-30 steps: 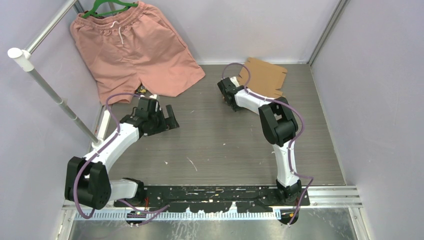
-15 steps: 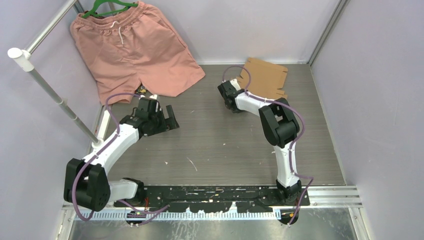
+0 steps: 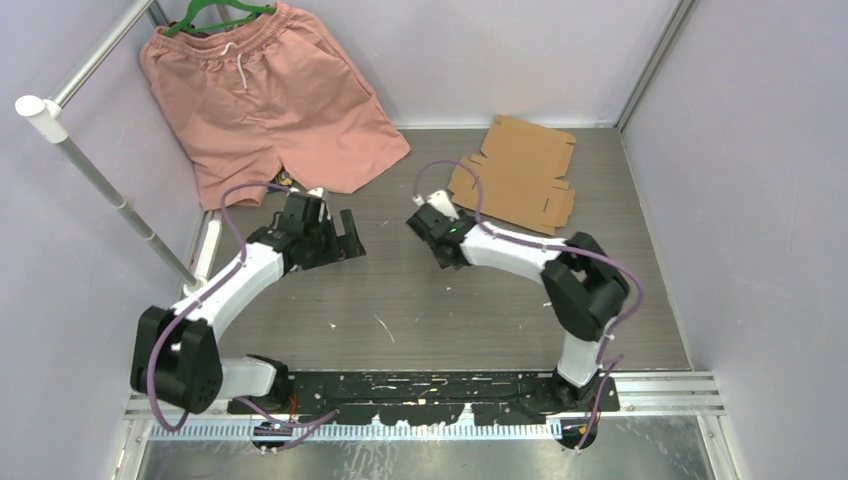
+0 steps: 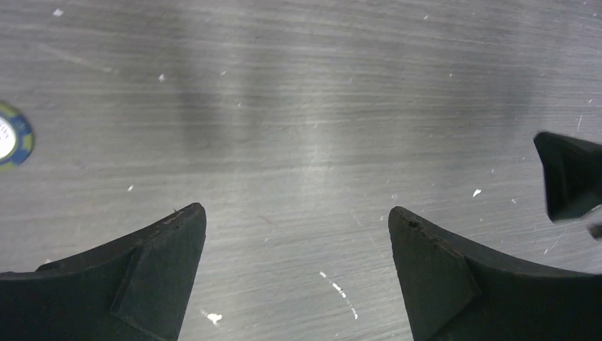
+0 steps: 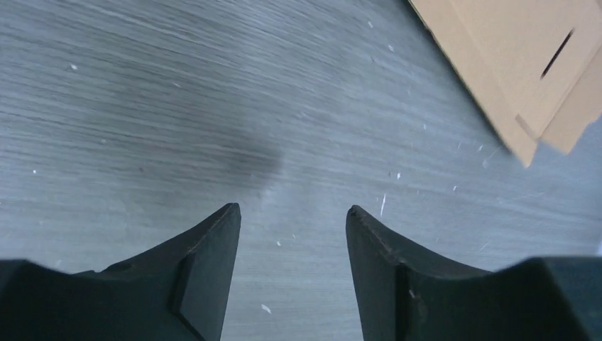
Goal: Fold the paper box
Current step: Move the product to the center of the board, then fold the paper box at the center of the board.
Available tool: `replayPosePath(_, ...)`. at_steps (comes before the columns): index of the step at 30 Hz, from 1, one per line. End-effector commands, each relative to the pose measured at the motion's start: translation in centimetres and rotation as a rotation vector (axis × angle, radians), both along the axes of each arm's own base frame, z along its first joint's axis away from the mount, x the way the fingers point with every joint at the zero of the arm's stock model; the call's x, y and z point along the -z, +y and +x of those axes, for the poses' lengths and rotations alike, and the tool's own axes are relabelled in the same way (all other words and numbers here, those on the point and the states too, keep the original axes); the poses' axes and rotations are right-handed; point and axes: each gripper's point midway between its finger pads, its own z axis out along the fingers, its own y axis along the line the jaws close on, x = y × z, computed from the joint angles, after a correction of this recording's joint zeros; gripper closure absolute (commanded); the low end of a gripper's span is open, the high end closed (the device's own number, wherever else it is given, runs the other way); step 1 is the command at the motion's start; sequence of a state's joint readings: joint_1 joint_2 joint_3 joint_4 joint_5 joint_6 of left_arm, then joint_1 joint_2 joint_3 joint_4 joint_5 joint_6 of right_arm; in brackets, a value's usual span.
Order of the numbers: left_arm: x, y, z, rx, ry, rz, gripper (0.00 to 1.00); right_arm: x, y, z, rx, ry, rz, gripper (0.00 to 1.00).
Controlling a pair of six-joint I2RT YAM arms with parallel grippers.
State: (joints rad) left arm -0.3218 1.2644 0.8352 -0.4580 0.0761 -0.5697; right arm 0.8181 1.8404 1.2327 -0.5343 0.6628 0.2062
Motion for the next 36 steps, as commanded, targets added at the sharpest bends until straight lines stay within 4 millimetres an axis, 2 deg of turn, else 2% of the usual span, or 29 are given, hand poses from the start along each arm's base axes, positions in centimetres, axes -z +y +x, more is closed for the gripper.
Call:
replayPosePath(1,-2.5,-3.1,3.8,0.076,-0.065,-0.067,0.0,-6.4,-2.8,1.9,0.199,-0.043,0.43,0.36)
replayPosePath(4,-4.0,-4.7,5.8,0.113,-0.076,-0.07,0.0,-10.0,-7.7,4.8,0.337,-0.097,0.634,0.35)
replayPosePath(7,-5.1,-5.9,7.6,0.126,-0.087,-0.078,0.0,-11.7,-13.0,7.8,0.476,-0.137,0.756,0.35)
replayPosePath(9,-4.9,-6.6,8.2,0.139,-0.071,-0.084,0.0,-11.6,-15.7,9.4,0.55,-0.138,0.842,0.35)
replayPosePath(10,-4.6,-6.9,8.4,0.147,-0.061,-0.083,0.0,-11.3,-16.6,9.9,0.573,-0.12,0.901,0.35)
replayPosePath(12,-4.2,-7.3,8.5,0.163,-0.038,-0.075,0.0,-10.3,-19.8,10.8,0.658,-0.116,0.991,0.35)
replayPosePath(16,-3.3,-7.9,8.4,0.186,-0.011,-0.069,0.0,-8.0,-23.5,11.8,0.742,-0.119,1.196,0.34)
replayPosePath(19,-2.7,-8.1,8.4,0.201,0.005,-0.057,0.0,-6.8,-24.2,12.2,0.762,-0.105,1.24,0.34)
replayPosePath(29,-2.7,-7.8,8.0,0.217,0.01,-0.028,0.0,-2.7,-27.0,12.8,0.875,-0.058,1.146,0.36)
replayPosePath(32,-2.9,-7.9,7.8,0.218,0.004,-0.03,0.0,-2.4,-27.7,12.4,0.892,-0.067,1.101,0.36)
replayPosePath(36,-2.9,-7.9,7.7,0.219,0.0,-0.028,0.0,-3.5,-27.9,12.0,0.869,-0.112,1.088,0.35)
